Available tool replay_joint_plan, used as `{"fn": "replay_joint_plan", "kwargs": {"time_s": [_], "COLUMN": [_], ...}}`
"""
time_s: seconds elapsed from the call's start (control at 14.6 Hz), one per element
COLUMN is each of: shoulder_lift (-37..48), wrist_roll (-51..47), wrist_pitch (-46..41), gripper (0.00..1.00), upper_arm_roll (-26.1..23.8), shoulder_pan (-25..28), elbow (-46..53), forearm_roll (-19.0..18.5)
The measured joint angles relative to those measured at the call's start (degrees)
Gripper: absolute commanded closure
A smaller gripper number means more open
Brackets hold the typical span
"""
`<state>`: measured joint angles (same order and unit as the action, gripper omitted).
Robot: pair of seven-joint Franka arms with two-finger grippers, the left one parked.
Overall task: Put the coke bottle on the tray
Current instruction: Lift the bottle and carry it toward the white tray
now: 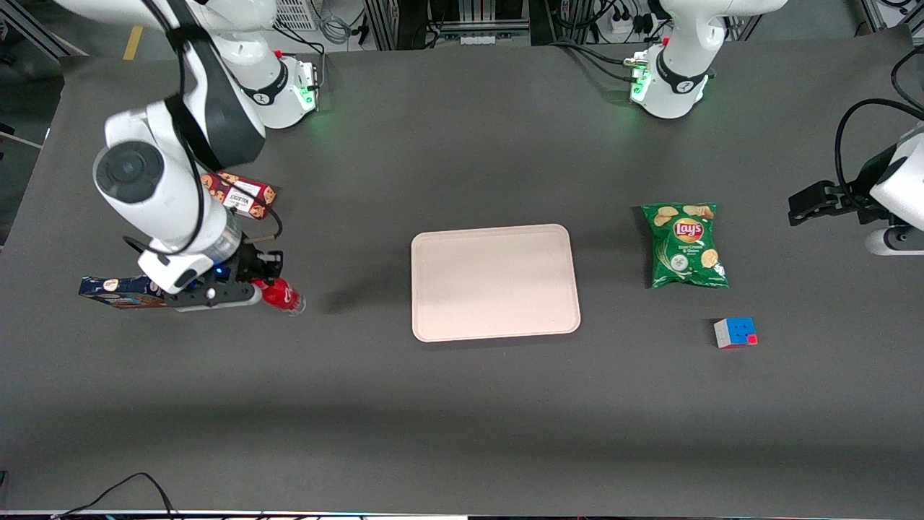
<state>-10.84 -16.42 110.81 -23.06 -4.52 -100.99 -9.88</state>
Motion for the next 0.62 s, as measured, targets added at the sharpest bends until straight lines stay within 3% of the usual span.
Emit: {"fn": "replay_joint_plan", "kwargs": {"time_s": [0.27, 0.48, 0.62], "shoulder_lift": [1.58, 1.0, -0.92], "wrist_roll": [-3.58, -12.51, -20.33], "wrist_pitch": [-10.9, -12.17, -12.17], "gripper": [1.0, 1.0, 1.0], "upper_arm_roll": [-4.53, -9.8, -11.2], "shoulder_pan": [0.03, 1.0, 5.14], "elbow": [9.41, 12.74, 13.54], "forearm_roll": [3.27, 3.86, 3.19]}}
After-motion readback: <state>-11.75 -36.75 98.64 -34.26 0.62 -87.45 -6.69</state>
